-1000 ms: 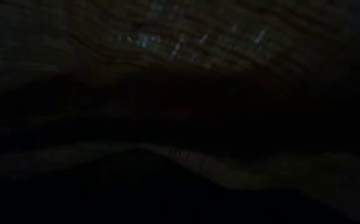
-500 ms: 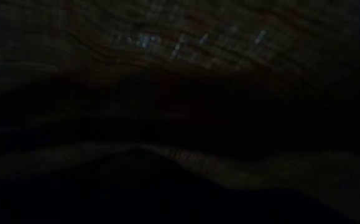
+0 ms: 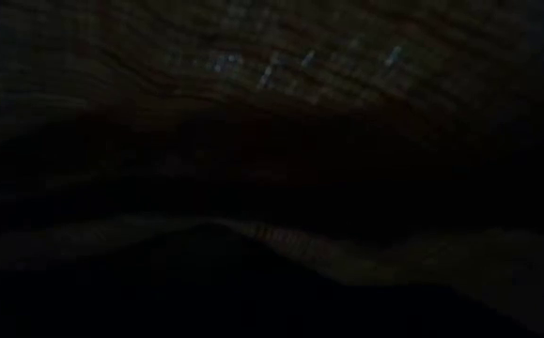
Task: Fold laundry
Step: Fold the pink polo
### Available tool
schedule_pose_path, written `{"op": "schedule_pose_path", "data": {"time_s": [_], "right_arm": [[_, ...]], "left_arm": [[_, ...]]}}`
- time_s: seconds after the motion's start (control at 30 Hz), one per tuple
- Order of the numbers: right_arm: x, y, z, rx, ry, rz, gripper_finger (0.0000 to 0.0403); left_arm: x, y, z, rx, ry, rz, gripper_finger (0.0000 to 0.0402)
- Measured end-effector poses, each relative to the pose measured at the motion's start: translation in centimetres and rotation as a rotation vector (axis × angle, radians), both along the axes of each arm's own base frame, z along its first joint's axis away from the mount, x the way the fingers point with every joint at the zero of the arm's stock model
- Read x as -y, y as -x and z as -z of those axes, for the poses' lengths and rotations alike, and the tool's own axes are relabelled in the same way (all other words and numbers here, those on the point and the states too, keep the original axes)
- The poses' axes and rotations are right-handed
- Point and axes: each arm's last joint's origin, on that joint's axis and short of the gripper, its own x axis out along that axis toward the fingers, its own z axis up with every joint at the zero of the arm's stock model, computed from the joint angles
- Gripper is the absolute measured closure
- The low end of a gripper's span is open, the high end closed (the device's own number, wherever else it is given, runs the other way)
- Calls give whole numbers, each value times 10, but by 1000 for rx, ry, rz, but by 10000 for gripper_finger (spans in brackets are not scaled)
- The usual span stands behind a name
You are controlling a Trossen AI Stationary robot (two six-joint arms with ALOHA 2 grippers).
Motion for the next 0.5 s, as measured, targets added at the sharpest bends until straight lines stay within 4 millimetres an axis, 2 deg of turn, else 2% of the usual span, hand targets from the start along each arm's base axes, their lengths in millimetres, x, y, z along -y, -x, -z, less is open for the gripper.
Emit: {"op": "schedule_pose_path", "data": {"time_s": [0.13, 0.23, 0.5], "right_arm": [[0, 0, 0, 0, 0, 0, 400], [0, 0, 0, 0, 0, 0, 400], [0, 0, 0, 0, 0, 0, 400]], "left_arm": [[-10, -1, -1, 25, -4, -33, 301], [-16, -2, 2, 36, -6, -56, 290], [-26, -9, 44, -96, 80, -50, 310]]}}
